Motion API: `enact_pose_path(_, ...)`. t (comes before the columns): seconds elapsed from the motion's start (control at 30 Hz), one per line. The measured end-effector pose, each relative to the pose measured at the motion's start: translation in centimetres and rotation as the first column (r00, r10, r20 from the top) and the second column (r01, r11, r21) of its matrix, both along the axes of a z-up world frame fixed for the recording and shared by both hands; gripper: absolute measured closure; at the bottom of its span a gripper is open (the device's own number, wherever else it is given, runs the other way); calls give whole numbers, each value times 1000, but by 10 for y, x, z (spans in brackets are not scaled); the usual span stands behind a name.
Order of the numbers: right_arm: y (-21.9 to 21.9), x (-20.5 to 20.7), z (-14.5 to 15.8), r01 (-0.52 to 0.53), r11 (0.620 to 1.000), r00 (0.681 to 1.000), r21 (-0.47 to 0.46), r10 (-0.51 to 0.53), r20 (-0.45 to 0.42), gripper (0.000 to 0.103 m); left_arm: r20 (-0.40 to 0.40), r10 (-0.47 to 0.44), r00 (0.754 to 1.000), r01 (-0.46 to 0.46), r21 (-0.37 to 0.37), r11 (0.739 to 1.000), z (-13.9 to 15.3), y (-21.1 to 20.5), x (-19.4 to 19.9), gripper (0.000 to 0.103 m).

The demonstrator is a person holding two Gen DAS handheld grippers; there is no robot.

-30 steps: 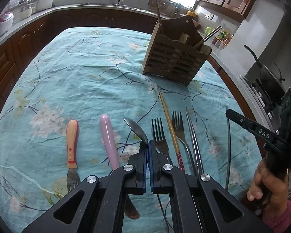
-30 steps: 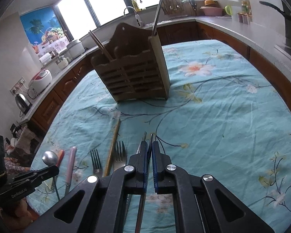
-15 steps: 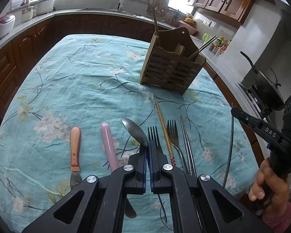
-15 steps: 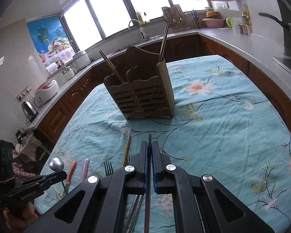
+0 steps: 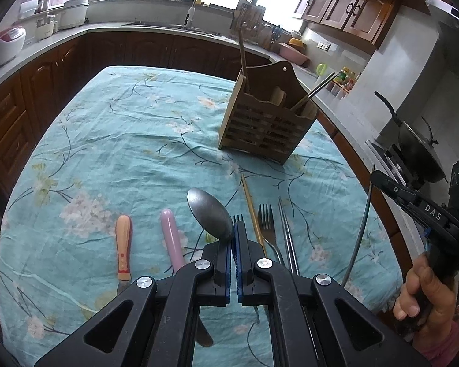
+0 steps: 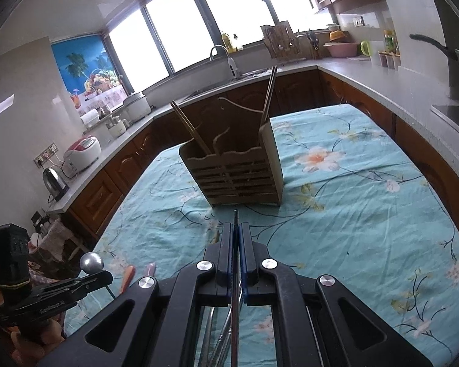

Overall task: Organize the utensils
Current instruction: 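Lift the spoon and metal chopstick and carry them over the wooden caddy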

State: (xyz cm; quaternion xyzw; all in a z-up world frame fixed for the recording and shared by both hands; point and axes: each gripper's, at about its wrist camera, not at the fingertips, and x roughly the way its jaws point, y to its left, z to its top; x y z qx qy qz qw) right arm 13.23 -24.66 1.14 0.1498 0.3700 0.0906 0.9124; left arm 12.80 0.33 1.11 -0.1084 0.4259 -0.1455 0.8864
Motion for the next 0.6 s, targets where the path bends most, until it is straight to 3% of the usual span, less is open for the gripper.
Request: enact_pose_path(0.6, -6, -2, 19, 1, 1000, 999, 13, -2, 51, 100, 32, 6, 999, -5, -9, 1000, 14, 6, 1, 102)
